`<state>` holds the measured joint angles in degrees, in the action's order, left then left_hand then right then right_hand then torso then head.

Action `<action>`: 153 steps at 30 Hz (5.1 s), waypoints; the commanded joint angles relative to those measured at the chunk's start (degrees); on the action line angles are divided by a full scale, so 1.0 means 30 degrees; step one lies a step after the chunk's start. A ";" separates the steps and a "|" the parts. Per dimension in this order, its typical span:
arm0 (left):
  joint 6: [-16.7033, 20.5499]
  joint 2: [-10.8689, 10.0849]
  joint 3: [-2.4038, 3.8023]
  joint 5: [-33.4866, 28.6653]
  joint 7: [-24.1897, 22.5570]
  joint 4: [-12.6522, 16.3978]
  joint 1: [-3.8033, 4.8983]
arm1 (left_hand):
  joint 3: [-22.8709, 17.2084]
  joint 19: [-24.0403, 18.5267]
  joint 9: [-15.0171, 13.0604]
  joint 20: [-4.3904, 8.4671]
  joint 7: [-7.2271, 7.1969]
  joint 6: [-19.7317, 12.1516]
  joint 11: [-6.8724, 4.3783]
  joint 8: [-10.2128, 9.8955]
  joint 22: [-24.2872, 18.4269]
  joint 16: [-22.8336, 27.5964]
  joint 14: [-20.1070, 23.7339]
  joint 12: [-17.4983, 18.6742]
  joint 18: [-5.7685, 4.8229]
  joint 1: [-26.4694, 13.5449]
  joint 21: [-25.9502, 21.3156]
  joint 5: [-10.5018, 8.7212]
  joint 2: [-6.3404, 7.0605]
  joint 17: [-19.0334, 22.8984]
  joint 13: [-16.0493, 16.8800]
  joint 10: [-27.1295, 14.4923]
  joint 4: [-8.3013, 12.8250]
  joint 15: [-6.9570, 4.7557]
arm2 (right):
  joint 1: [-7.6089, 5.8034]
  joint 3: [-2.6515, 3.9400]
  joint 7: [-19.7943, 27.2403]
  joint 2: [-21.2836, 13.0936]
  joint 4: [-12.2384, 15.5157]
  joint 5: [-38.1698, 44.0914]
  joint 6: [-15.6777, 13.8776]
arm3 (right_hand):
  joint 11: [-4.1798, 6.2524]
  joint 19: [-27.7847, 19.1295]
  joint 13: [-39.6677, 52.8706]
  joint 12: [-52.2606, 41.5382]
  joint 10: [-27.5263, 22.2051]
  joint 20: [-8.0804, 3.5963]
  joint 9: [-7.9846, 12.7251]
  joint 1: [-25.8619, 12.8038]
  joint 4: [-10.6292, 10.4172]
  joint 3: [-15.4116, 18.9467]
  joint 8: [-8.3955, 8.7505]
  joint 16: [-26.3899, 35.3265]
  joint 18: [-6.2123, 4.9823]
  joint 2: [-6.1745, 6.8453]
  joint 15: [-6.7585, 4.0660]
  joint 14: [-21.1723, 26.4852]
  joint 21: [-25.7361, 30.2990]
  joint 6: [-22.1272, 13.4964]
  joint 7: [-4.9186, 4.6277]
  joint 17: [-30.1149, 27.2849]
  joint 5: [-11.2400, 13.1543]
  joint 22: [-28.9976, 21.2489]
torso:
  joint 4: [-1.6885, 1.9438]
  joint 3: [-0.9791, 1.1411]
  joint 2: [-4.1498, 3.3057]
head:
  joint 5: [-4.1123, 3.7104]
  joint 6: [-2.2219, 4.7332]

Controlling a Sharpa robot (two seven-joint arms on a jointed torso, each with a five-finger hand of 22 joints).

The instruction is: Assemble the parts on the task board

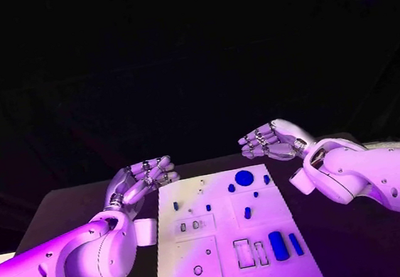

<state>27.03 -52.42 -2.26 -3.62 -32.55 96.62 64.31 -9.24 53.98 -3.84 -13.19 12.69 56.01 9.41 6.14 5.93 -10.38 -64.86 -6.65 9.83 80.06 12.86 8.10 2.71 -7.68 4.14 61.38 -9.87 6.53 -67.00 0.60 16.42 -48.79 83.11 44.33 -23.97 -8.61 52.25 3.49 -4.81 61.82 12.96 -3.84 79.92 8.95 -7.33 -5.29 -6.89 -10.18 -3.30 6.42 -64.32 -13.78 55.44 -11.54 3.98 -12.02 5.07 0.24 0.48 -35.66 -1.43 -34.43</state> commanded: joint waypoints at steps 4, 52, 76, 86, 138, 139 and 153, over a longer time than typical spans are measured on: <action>-0.0980 -0.0687 0.0058 0.0338 0.0438 0.0995 0.0172 | -0.0335 0.1403 -0.0017 0.0575 -0.0412 0.0646 -0.0564 -0.0020 0.0175 -0.1279 -0.1810 -0.0289 0.0277 -0.0227 0.0667 -0.0087 -0.0060 -0.0866 0.0281 0.1496 0.0296 -0.0630 | -0.0394 0.0078 -0.3110 0.0058 -0.0069 0.9330 0.0549 | 0.0729 0.3154 0.0046 0.0382 0.2281 -0.1388 -0.0039 -0.0491 0.0794 -0.1451 0.0413 -0.0823 -0.0151 0.0991 -0.1237 -0.4078 -0.1847 0.1705 0.0471 0.0636 0.1037 0.0634 | 0.0353 0.0018 -0.0973 | -0.0402 0.0149; -0.2193 -0.2277 0.0093 -0.2044 0.0918 0.4471 0.0555 | -0.1051 0.2766 0.0015 0.1237 -0.0596 0.0855 -0.0845 -0.0241 0.0618 -0.3977 -0.2269 -0.0074 0.0172 -0.0550 0.1618 -0.0093 0.0268 -0.3175 0.0391 0.2014 0.0621 -0.1124 | -0.1504 0.0171 -0.7798 0.1692 -0.0588 1.9197 0.6100 | 0.1455 0.8234 0.0042 0.0418 0.2360 -0.2777 -0.0114 -0.1005 -0.3068 -0.5710 0.0518 -2.1035 0.1245 0.4239 -0.2283 -0.7510 -1.7889 0.2541 0.1347 1.8598 0.2291 1.5570 | 0.1579 -0.0038 -0.3067 | -0.1460 0.0497; -0.2182 -0.2339 0.0096 -0.2044 0.1040 0.4483 0.0560 | -0.1099 0.2736 0.0015 0.1222 -0.0574 0.0833 -0.0826 -0.0266 0.0618 -0.4042 -0.2183 -0.0052 0.0171 -0.0603 0.1614 -0.0094 0.0233 -0.3258 0.0388 0.1998 0.0604 -0.1105 | -0.1492 0.0155 -0.7815 0.2170 -0.1219 1.9373 0.6521 | 0.1571 0.8482 0.0079 0.0345 0.2853 -0.2738 -0.0223 -0.0641 -0.3481 -0.6329 0.0391 -2.2117 0.1453 0.3735 -0.2356 -0.7458 -1.9302 0.3073 0.1431 1.9610 0.2093 1.7354 | 0.1663 -0.0083 -0.3285 | -0.1494 0.0539; -0.2179 -0.2340 0.0096 -0.2044 0.1126 0.4471 0.0560 | -0.1117 0.2729 0.0015 0.1218 -0.0572 0.0828 -0.0824 -0.0272 0.0618 -0.4058 -0.2163 -0.0046 0.0171 -0.0613 0.1614 -0.0091 0.0215 -0.3279 0.0388 0.1994 0.0599 -0.1102 | -0.1480 0.0155 -0.7760 0.2097 -0.0970 1.9849 0.5400 | 0.2000 0.9783 0.0245 0.0168 0.4385 -0.3006 -0.0626 -0.0033 -0.3366 -0.6992 -0.0051 -2.2541 0.2041 0.2688 -0.2707 -0.7429 -2.1588 0.4327 0.1742 1.9942 0.3030 2.0990 | 0.1776 -0.0126 -0.3333 | -0.1596 0.0519; -0.2360 -0.2199 0.0100 -0.2046 0.1238 0.4449 0.0574 | -0.1287 0.2621 0.0020 0.1178 -0.0501 0.0693 -0.0756 -0.0375 0.0612 -0.4207 -0.1879 0.0085 0.0170 -0.0579 0.1594 -0.0092 0.0289 -0.3503 0.0351 0.1820 0.0741 -0.1053 | -0.1728 -0.0018 -0.8337 0.5513 -0.3821 2.0101 0.2350 | 0.1921 1.0154 0.0153 0.0435 0.4353 -0.3023 -0.0834 -0.0159 -0.3264 -0.7040 0.0179 -2.2770 0.2264 0.2978 -0.2694 -0.7377 -2.2477 0.4236 0.1594 2.0044 0.3033 2.2372 | 0.2187 -0.0356 -0.3623 | -0.1524 0.0653; -0.2363 -0.2198 0.0100 -0.2046 0.1241 0.4450 0.0574 | -0.1287 0.2621 0.0020 0.1178 -0.0501 0.0693 -0.0756 -0.0375 0.0612 -0.4207 -0.1879 0.0085 0.0170 -0.0579 0.1594 -0.0092 0.0289 -0.3503 0.0351 0.1820 0.0741 -0.1053 | -0.1728 -0.0018 -0.8363 0.5543 -0.3855 2.0117 0.2383 | 0.1914 1.0146 0.0151 0.0434 0.4343 -0.3019 -0.0837 -0.0179 -0.3272 -0.7035 0.0189 -2.2762 0.2262 0.2990 -0.2686 -0.7372 -2.2477 0.4229 0.1590 2.0021 0.3033 2.2366 | 0.2195 -0.0362 -0.3622 | -0.1525 0.0645; -0.2364 -0.2212 0.0102 -0.2046 0.1272 0.4454 0.0579 | -0.1287 0.2621 0.0020 0.1178 -0.0501 0.0693 -0.0756 -0.0375 0.0612 -0.4207 -0.1879 0.0085 0.0170 -0.0579 0.1594 -0.0092 0.0289 -0.3503 0.0351 0.1820 0.0741 -0.1053 | -0.1729 -0.0028 -0.9204 0.5756 -0.4241 2.0306 0.2844 | 0.1171 0.9144 -0.0022 0.0502 0.1599 -0.2536 -0.0371 -0.1352 -0.4053 -0.6582 0.0627 -2.1973 0.1957 0.4138 -0.2052 -0.7009 -2.1622 0.2028 0.1047 1.8631 0.3119 2.0653 | 0.2204 -0.0384 -0.3649 | -0.1535 0.0680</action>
<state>21.16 -59.13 -2.00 -9.70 -28.54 109.86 65.97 -12.88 62.02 -3.87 -9.61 10.95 58.14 7.06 5.26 7.73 -22.63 -70.85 -6.64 9.79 78.69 17.52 8.10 3.47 -18.12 5.27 67.15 -7.68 3.38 -72.20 0.52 -9.81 -31.59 70.52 104.09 -16.10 -4.88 79.80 3.61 -3.48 66.96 5.34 -5.05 76.52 -3.27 -27.28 -3.53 -72.93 -4.40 8.52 0.08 -84.03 -78.73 61.74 -8.35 60.04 -2.88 67.14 6.88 -0.66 -46.56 -6.04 -32.43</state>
